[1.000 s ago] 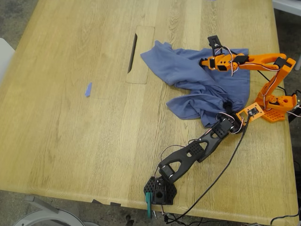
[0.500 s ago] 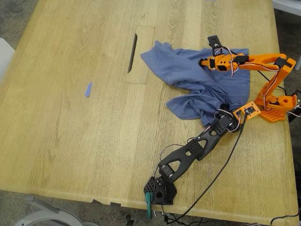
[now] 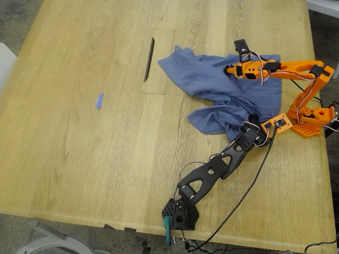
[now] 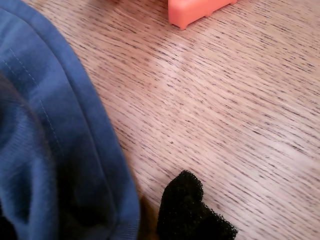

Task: Fold a T-shirt

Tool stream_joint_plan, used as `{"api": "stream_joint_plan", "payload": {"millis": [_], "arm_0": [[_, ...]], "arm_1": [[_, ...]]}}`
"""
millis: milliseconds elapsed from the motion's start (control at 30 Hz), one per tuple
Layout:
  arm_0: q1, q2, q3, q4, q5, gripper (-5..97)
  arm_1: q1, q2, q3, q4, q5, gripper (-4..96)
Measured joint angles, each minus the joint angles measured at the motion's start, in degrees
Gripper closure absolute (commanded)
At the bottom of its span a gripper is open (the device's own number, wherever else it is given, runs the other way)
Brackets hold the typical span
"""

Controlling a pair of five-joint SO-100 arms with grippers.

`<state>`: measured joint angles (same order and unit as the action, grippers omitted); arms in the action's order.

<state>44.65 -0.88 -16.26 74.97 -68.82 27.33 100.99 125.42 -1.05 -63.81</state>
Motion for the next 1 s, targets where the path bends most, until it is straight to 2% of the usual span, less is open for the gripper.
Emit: {"api": "stream_joint_plan", "payload": {"millis": [67,367,633,1000], "arm_0": [[-0.88,-0.18,0.0,-0.79,1.58,71],[-5.8,-1.05,-0.7,-5.01,3.25,92],[-5.98,-0.97,-0.7,-4.75,3.34,92],[-8.17,6.77,-0.7,4.66,-1.05,92]], "arm_1": [[0.0,0.0,0.0,0.09,0.0,91.4],[0.0,0.0,0.0,0.26,0.0,91.4],[0.0,2.99,0.0,2.46,0.0,91.4],[-0.09,10.11,0.09,7.38,0.0,91.4]]}}
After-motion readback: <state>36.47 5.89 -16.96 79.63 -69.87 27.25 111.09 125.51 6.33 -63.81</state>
